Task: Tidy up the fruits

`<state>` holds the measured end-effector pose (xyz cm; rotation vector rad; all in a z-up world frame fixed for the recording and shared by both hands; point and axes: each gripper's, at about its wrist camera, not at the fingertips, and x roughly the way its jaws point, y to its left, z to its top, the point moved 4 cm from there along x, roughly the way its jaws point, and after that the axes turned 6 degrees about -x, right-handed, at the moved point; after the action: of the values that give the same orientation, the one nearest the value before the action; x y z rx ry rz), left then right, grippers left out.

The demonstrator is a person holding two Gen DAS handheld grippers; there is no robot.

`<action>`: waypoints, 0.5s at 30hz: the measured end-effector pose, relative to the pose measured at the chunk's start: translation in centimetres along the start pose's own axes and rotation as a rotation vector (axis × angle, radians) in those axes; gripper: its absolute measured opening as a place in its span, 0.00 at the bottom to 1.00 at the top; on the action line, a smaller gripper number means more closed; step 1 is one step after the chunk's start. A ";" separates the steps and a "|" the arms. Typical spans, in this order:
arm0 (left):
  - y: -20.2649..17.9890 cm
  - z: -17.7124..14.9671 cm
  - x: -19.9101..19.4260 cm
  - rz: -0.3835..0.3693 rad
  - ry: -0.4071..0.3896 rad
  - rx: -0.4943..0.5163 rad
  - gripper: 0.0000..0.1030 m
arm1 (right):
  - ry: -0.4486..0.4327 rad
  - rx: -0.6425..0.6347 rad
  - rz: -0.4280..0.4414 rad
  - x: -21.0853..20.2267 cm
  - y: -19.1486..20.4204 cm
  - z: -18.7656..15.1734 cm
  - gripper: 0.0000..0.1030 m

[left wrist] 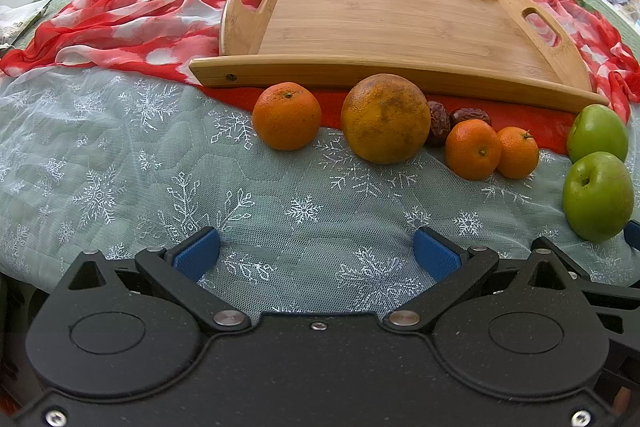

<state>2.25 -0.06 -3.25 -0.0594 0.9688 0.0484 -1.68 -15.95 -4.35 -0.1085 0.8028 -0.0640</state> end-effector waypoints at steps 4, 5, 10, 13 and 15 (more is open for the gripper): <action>0.0 0.0 0.0 0.000 0.000 0.000 1.00 | -0.001 0.000 0.000 0.0 0.0 0.0 1.00; 0.0 0.0 0.0 0.000 0.000 0.000 1.00 | -0.001 0.000 0.000 0.0 0.0 0.0 1.00; 0.0 0.0 0.0 0.000 0.000 0.000 1.00 | -0.002 0.000 -0.001 0.0 0.0 0.0 1.00; 0.0 0.0 0.0 0.001 0.000 0.000 1.00 | -0.003 0.000 -0.001 0.0 0.0 0.0 1.00; 0.0 0.0 0.0 0.000 0.000 0.000 1.00 | -0.003 0.000 -0.001 0.0 -0.1 -0.1 1.00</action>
<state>2.25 -0.07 -3.25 -0.0590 0.9689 0.0487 -1.75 -16.02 -4.39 -0.1090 0.8000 -0.0643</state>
